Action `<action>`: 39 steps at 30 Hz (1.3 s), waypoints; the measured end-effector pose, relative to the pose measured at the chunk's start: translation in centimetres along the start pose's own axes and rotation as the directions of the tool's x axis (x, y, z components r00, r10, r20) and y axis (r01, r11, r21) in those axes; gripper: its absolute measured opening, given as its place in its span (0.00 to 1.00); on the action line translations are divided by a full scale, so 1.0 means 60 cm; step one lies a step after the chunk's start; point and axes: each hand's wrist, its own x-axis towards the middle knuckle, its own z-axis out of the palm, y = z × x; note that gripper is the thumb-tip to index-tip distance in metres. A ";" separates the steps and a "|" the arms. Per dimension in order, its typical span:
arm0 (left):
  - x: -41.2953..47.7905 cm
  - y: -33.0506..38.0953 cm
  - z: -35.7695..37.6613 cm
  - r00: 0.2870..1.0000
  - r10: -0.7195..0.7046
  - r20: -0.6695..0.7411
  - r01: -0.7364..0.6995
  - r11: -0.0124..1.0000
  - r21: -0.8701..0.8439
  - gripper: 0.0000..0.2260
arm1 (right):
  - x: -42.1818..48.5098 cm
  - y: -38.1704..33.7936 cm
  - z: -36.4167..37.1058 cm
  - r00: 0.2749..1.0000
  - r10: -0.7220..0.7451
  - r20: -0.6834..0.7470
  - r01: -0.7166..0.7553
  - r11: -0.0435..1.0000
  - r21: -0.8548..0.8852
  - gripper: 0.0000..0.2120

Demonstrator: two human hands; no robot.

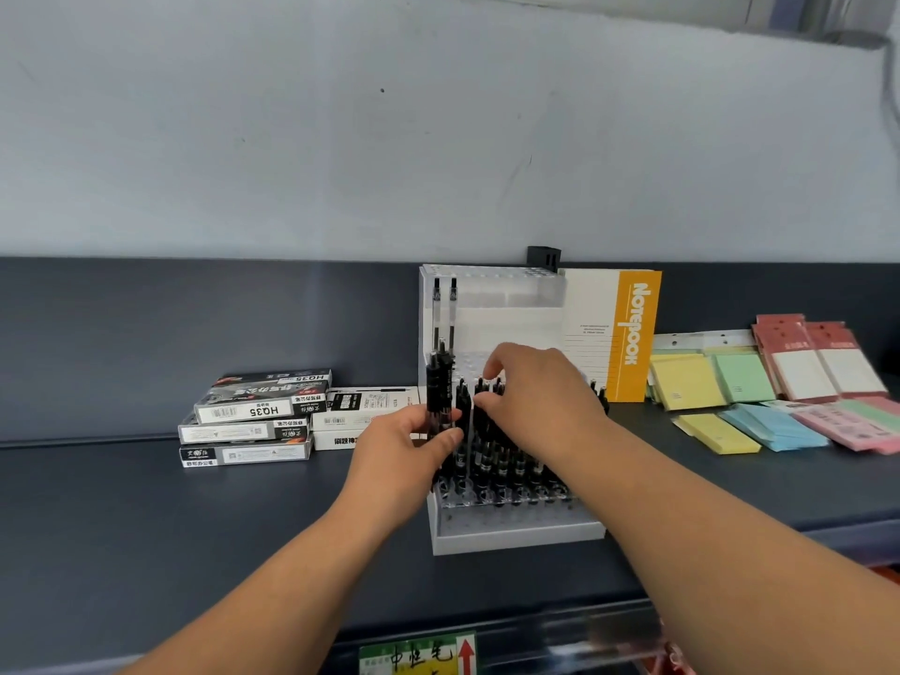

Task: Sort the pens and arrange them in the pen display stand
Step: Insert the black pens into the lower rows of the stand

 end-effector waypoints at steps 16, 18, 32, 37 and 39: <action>0.002 0.009 0.017 1.000 0.017 0.022 -0.017 1.000 0.022 0.07 | 0.001 0.026 -0.011 0.999 0.021 0.039 -0.025 0.995 0.101 0.13; 0.002 0.009 0.015 1.000 0.019 0.021 -0.020 0.999 0.026 0.07 | 0.001 0.026 -0.010 0.999 0.017 0.043 -0.021 0.995 0.102 0.13; -0.002 0.008 0.011 0.999 0.023 0.022 -0.023 0.999 0.032 0.08 | 0.000 0.033 0.000 0.996 0.075 -0.037 -0.069 0.986 0.152 0.11; -0.001 0.008 0.012 1.000 0.025 0.016 -0.026 0.999 0.043 0.07 | 0.001 0.026 0.000 0.998 0.054 -0.023 -0.046 0.962 0.269 0.09; -0.001 0.008 0.012 1.000 0.023 0.015 -0.024 0.999 0.040 0.07 | 0.003 0.023 0.000 0.999 0.045 -0.007 -0.043 0.974 0.225 0.11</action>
